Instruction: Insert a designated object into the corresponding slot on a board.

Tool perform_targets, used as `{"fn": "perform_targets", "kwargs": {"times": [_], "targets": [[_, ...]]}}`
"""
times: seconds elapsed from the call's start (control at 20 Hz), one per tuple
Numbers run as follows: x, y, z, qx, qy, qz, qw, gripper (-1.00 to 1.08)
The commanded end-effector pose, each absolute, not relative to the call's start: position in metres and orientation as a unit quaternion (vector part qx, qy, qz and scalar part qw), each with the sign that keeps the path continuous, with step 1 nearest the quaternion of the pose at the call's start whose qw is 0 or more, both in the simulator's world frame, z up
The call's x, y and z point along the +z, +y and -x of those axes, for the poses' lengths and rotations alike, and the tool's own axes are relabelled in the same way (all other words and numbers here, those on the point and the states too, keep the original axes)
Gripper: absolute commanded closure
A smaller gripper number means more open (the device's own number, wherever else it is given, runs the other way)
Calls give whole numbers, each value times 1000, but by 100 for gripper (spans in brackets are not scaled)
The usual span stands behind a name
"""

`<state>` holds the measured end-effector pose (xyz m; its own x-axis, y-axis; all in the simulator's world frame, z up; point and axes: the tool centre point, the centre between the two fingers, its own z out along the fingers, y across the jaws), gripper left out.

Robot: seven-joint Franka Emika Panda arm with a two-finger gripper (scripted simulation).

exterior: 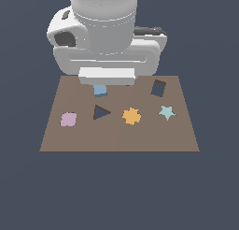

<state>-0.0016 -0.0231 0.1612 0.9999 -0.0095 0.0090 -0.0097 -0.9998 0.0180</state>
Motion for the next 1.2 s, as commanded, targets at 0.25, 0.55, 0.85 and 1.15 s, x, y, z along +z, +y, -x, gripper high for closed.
{"fn": "perform_targets", "kwargs": {"times": [0.25,0.55,0.85,1.15], "targets": [[157,-25,5,4,-1,-1000,9,-92],[138,-33,21,4,17,-1000,7,-92],[103,-47,48,2,47,-999,4,-92],[71,-63,71,1,75,-997,2,-92]]}}
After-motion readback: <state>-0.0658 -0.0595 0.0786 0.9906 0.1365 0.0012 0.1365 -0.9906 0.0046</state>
